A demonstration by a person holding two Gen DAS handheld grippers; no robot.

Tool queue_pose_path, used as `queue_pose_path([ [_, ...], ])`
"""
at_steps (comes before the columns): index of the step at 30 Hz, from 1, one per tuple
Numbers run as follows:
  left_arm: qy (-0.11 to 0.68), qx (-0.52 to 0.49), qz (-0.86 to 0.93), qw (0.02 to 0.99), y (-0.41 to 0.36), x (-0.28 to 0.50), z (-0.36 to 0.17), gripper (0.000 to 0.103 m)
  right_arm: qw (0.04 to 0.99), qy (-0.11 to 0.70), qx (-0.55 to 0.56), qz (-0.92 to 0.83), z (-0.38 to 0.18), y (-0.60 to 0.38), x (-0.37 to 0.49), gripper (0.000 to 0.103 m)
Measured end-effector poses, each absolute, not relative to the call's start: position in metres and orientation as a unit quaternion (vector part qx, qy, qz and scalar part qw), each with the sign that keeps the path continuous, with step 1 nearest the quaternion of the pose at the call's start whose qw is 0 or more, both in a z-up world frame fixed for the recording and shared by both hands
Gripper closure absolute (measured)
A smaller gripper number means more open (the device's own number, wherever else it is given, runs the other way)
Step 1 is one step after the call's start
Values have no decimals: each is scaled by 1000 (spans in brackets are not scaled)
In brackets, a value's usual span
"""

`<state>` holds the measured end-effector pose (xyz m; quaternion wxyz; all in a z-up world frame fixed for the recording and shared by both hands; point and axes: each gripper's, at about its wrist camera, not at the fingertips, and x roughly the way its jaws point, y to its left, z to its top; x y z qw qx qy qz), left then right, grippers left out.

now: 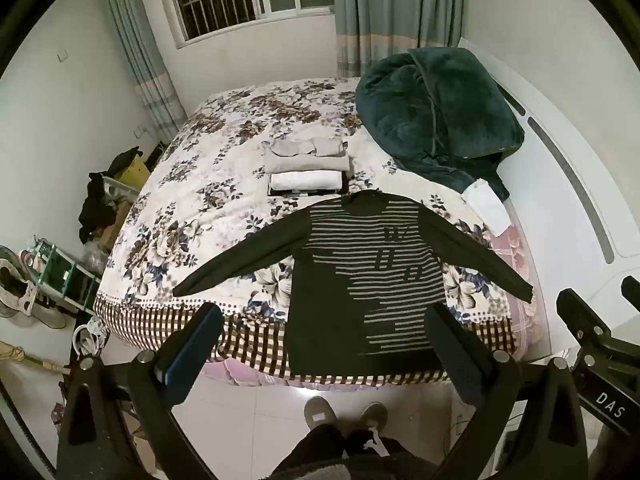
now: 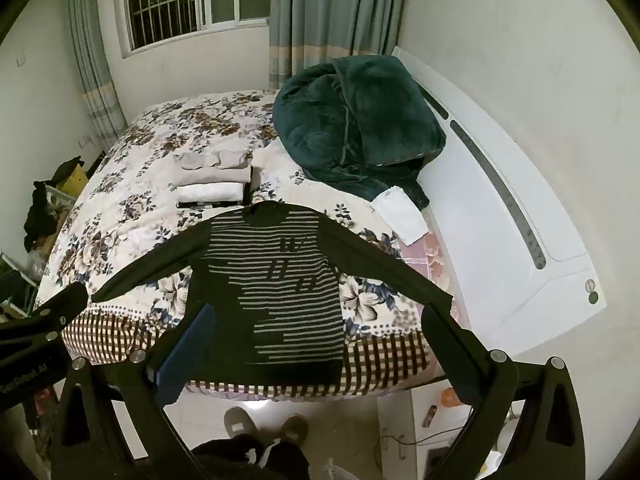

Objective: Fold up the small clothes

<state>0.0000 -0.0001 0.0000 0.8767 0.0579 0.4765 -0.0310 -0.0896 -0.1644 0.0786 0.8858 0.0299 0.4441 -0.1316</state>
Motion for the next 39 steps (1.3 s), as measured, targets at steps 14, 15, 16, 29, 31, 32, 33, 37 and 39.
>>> queue_pose_path([
  [14, 473, 58, -31, 878, 4, -2, 4, 0, 887, 442, 26, -133, 80, -165, -90, 0],
  [15, 473, 58, -32, 879, 4, -2, 5, 0, 887, 441, 26, -133, 80, -166, -90, 0],
  [16, 473, 58, -31, 879, 4, -2, 4, 0, 888, 440, 26, -133, 80, -166, -90, 0],
  [29, 468, 49, -21, 882, 19, 3, 14, 0, 892, 435, 25, -125, 90, -160, -85, 0],
  [31, 467, 48, -21, 883, 18, 3, 13, 0, 892, 434, 24, -126, 90, -159, -85, 0],
  [32, 468, 49, -21, 882, 18, 2, 13, 0, 892, 434, 24, -126, 90, -159, -85, 0],
  [33, 467, 49, -21, 882, 18, 3, 13, 0, 892, 434, 24, -126, 90, -159, -86, 0],
  [37, 467, 48, -21, 883, 18, 2, 13, 0, 892, 433, 24, -126, 91, -158, -86, 0],
  [39, 466, 49, -22, 883, 18, 2, 13, 0, 892, 433, 24, -126, 90, -158, -87, 0],
])
